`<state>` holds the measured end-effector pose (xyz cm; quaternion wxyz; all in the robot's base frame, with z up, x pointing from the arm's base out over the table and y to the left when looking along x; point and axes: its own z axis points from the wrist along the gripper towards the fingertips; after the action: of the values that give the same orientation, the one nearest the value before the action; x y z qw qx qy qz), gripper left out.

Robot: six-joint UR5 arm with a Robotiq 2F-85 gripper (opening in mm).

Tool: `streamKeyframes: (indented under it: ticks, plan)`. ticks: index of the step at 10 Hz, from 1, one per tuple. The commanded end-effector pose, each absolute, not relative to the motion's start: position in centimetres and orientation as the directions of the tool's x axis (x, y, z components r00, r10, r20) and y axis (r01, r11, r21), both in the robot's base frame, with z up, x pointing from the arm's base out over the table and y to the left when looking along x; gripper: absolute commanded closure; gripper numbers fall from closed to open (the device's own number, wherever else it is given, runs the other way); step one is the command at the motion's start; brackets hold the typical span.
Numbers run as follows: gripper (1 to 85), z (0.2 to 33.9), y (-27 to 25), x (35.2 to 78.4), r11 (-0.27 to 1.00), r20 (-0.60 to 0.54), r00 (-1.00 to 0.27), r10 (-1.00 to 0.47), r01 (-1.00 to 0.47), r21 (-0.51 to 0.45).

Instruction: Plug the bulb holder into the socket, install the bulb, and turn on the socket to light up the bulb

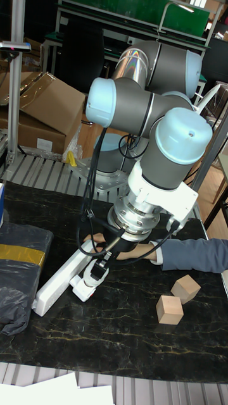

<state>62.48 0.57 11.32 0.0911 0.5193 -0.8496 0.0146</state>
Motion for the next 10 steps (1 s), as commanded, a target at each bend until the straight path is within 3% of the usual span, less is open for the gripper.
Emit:
streamKeyframes:
  ticks: [1,10]
  plan:
    - [53.3,11.53,0.71,62.73,0.54,0.181,-0.525,-0.832,-0.84,0.05]
    - [56.3,11.01,0.73,63.33,0.691,0.18,-0.689,-0.702,-0.72,-0.062]
